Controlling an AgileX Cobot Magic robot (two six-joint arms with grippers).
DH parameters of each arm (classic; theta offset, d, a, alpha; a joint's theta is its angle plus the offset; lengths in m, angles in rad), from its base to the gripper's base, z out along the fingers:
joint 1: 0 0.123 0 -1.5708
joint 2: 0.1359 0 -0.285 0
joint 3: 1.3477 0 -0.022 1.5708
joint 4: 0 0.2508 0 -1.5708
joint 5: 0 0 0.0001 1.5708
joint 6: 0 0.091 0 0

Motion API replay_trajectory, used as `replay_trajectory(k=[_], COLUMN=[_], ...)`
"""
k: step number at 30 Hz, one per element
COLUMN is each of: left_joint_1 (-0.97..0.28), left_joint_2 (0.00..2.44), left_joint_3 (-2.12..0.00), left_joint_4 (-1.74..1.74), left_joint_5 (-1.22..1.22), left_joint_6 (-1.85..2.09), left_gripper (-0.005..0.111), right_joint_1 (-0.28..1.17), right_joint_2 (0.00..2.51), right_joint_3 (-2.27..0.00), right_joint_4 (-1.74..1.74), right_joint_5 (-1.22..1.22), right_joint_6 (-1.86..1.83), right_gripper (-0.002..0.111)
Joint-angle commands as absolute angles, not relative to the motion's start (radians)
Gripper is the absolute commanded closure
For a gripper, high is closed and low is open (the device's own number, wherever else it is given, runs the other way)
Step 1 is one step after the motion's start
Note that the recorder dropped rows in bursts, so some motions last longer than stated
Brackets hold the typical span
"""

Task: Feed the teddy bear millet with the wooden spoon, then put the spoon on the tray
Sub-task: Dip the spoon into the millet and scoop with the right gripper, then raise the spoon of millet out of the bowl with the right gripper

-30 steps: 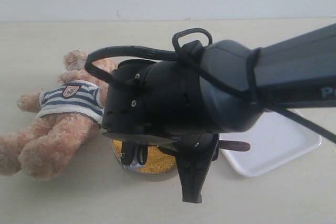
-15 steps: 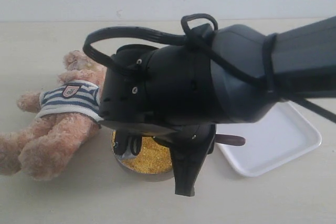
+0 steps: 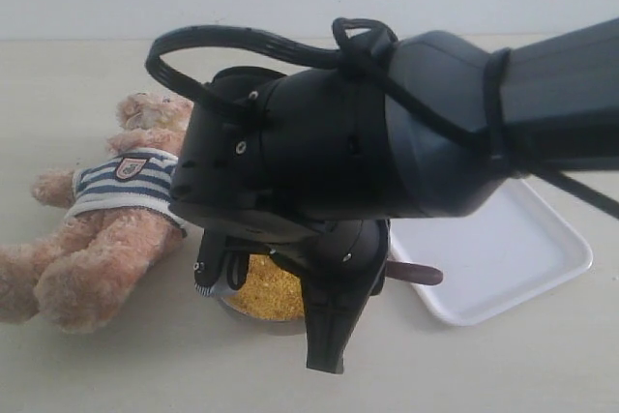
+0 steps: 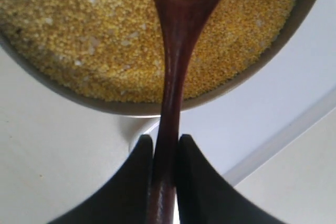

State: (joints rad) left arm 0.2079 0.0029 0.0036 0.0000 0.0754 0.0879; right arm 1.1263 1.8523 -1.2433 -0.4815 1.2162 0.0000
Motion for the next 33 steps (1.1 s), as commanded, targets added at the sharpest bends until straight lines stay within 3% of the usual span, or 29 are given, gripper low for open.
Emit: replay_trajectory(k=[1, 18, 33], left_joint_1=[0.2, 0.2, 0.2], left_joint_2=[0.0, 0.0, 0.0], left_joint_3=[0.0, 0.0, 0.0], left_joint_4=[0.0, 0.0, 0.0], left_joint_5=[0.076, 0.078, 0.076], left_joint_6=[0.082, 0.082, 0.082], left_gripper=[0.103, 0.103, 0.103], right_joint_1=[1.125, 1.123, 1.019], right_joint_2=[1.839, 1.837, 1.785], right_joint_3=[-1.25, -1.25, -1.25], right_joint_4=[-0.456, -0.393, -0.304], right_joint_5=[1.221, 1.221, 1.186], right_joint_6=[-0.01, 0.061, 0.03], right_gripper=[0.109, 0.109, 0.109])
